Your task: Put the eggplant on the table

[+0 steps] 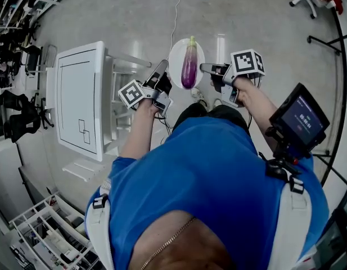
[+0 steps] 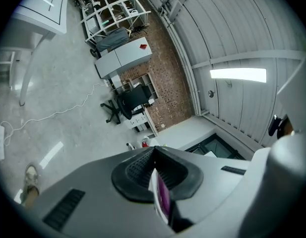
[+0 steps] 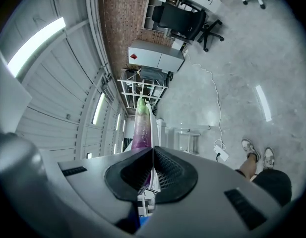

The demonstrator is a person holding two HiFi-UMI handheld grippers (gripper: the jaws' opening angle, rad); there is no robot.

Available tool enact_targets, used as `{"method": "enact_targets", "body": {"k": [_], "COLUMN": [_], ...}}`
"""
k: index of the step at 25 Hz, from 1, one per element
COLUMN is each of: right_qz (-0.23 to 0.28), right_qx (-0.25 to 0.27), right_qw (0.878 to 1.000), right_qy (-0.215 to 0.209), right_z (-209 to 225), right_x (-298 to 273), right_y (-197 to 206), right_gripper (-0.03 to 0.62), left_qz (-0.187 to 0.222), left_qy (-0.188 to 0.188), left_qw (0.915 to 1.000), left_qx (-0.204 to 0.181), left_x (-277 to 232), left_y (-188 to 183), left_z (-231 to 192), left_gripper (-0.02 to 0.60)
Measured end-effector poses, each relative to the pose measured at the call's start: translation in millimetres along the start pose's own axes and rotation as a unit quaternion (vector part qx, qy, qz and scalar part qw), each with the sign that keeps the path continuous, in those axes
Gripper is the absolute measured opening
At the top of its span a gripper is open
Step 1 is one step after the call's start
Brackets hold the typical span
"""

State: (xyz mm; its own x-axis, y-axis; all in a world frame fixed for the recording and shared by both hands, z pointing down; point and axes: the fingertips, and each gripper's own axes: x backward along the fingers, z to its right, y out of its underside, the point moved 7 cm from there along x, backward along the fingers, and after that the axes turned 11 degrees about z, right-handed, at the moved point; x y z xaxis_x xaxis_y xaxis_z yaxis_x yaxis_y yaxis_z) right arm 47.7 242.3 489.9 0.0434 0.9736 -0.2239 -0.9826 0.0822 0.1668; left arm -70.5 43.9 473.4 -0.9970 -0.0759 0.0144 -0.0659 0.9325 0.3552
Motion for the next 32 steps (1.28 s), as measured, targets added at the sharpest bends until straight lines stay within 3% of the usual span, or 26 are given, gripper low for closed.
{"method": "enact_targets", "body": {"k": [16,23,27,29,32], "right_qz": [0.007,0.006,-0.006,0.032,0.138], "right_qx": [-0.013,0.002,-0.001,-0.014,-0.046], "right_qw": [1.0,1.0,1.0,0.999,0.989], "right_qy": [0.008,0.0,0.002,0.008,0.027], "right_z": [6,3,5,7,9], "right_x": [3,-1,0,19,64], "right_y": [1,-15,5,39,111], "right_gripper": [0.012,0.012,0.012,0.012,0.012], "left_qz": [-0.011,0.0,0.003,-0.033,-0.141], "left_qy": [0.001,0.006,-0.006,0.009,0.042], "left_qw": [0.9999,1.0,1.0,0.9994,0.9891], "left_qx": [0.01,-0.005,-0.005,-0.001,0.005], "left_x": [-6,-16,6,20,38], "left_y": [3,-4,1,16,49], "left_z": [-1,-1,2,5,11], "left_gripper": [0.008,0.008,0.008,0.008,0.009]}}
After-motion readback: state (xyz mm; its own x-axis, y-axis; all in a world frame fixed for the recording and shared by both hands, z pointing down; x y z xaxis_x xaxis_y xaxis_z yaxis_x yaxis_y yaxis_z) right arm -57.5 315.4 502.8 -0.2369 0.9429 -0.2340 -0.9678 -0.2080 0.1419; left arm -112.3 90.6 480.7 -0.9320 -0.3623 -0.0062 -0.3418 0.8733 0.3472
